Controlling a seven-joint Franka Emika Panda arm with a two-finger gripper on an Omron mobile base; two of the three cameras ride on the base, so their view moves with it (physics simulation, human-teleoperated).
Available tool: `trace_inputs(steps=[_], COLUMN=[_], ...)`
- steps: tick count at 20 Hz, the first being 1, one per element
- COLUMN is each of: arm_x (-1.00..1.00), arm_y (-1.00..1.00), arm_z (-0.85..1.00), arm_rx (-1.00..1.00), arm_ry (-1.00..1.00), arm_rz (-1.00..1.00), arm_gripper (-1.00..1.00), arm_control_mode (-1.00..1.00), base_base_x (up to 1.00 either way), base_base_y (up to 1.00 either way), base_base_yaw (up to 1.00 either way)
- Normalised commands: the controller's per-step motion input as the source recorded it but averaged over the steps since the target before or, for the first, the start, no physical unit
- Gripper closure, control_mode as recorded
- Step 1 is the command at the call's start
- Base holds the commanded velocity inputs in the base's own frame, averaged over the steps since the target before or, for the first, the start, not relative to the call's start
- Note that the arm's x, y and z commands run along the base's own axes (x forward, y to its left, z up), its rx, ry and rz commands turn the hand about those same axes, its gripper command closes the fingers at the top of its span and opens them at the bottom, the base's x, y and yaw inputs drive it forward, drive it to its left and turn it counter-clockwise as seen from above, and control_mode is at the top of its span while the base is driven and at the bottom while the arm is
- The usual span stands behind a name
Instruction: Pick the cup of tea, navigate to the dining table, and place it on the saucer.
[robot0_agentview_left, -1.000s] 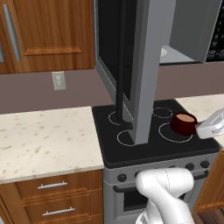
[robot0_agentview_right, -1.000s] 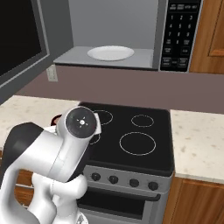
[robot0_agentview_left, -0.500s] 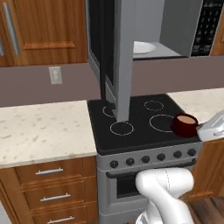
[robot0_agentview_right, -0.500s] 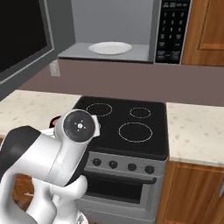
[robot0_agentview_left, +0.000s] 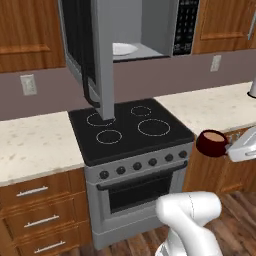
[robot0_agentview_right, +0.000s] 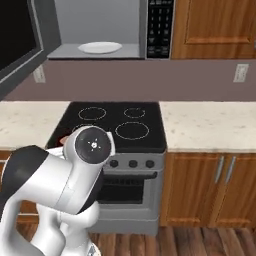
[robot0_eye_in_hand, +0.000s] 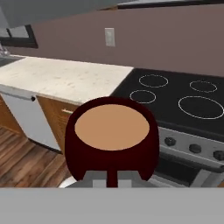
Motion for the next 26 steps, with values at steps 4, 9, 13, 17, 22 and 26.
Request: trace_inputs(steps=[4,9,13,17,22,26], arm_x=[0.0,0.0,0.0,0.0,0.0,0.0], arm_y=[0.0,0.0,0.0,0.0,0.0,0.0], arm_z=[0.0,0.0,0.0,0.0,0.0,0.0], arm_rx=[0.0,0.0,0.0,0.0,0.0,0.0], arm_ry=[0.0,0.0,0.0,0.0,0.0,0.0], arm_rz=[0.0,0.0,0.0,0.0,0.0,0.0], arm_gripper=[1.0,1.0,1.0,1.0,1.0,1.0], arm_control_mode=[1.0,1.0,1.0,1.0,1.0,1.0], base_base_x=[0.01,0.04,0.01,0.0,0.02,0.03], base_base_y=[-0.01,0.0,0.0,0.0,0.0,0.0], base_base_yaw=[-0.77,-0.82,-0.84,-0.87,-0.86,-0.86])
